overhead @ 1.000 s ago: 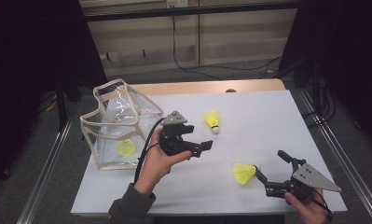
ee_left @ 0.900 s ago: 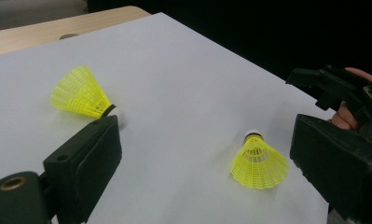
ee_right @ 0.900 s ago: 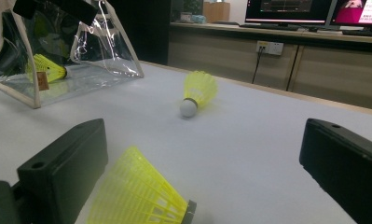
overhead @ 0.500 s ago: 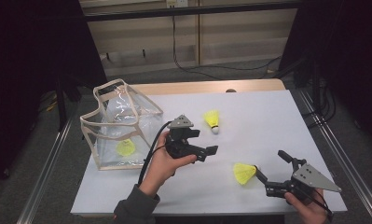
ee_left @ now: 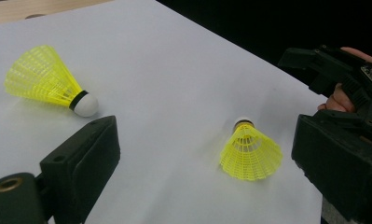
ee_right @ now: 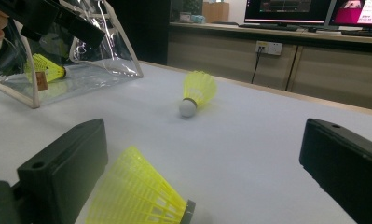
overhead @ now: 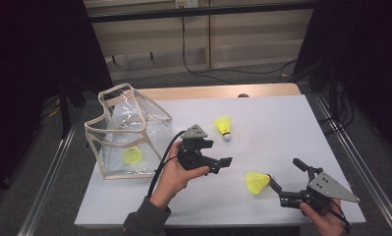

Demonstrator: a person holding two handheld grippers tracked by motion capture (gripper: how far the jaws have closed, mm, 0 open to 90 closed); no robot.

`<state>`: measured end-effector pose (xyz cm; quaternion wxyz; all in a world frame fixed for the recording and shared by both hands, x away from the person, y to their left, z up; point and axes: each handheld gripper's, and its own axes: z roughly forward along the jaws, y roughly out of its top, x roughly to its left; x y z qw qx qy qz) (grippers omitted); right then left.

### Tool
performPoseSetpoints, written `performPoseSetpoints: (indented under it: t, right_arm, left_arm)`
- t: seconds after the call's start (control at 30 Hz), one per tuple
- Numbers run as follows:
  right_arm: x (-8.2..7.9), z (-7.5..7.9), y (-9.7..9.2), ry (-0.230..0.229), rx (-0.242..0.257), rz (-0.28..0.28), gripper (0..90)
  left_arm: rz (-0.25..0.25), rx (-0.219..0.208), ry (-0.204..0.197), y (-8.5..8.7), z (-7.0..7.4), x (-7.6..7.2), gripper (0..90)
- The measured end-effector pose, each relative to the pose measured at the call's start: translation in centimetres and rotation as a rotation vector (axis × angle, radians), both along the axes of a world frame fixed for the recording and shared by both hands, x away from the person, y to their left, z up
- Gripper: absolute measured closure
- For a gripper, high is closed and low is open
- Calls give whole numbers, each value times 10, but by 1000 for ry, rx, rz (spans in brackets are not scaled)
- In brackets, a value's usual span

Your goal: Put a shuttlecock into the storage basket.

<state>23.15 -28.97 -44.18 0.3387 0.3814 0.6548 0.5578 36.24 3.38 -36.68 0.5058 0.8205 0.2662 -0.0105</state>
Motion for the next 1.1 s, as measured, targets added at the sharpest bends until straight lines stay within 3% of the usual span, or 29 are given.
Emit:
performPoseSetpoints:
  t: [1.1]
  right_arm:
    - [0, 0, 1, 0, -3, 3, 9]
  left_arm:
    - [-31, 37, 14, -17, -23, -3, 75]
